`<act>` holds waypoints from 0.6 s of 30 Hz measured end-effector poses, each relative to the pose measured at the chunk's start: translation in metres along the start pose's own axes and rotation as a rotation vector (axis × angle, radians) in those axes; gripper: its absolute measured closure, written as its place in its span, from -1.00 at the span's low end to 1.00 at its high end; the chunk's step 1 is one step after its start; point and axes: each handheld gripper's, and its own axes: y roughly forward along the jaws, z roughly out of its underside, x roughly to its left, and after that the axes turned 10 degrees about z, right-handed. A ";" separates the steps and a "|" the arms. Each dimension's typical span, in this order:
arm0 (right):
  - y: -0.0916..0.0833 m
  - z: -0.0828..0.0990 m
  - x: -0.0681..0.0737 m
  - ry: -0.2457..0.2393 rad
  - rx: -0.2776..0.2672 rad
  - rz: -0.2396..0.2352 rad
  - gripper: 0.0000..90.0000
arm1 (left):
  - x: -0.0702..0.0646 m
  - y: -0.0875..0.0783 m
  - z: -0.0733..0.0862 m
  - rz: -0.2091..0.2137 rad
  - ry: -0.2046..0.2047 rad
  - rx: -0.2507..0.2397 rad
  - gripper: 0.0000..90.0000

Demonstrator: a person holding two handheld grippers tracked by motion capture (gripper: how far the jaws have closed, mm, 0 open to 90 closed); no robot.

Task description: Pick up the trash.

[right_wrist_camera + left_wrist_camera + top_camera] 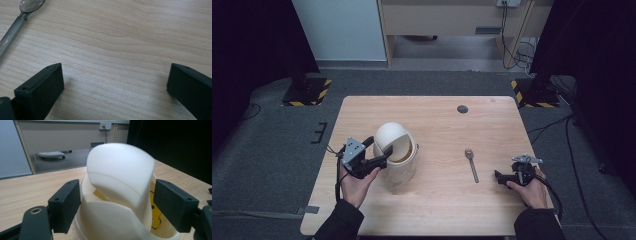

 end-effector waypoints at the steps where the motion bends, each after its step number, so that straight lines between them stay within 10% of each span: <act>1: 0.000 0.000 0.000 0.000 0.000 0.000 -0.97 | -0.002 0.000 -0.002 0.023 0.008 0.002 -0.45; 18: -0.011 -0.007 0.006 -0.029 0.033 -0.030 -0.39 | -0.009 -0.009 -0.009 0.057 0.039 -0.015 -0.30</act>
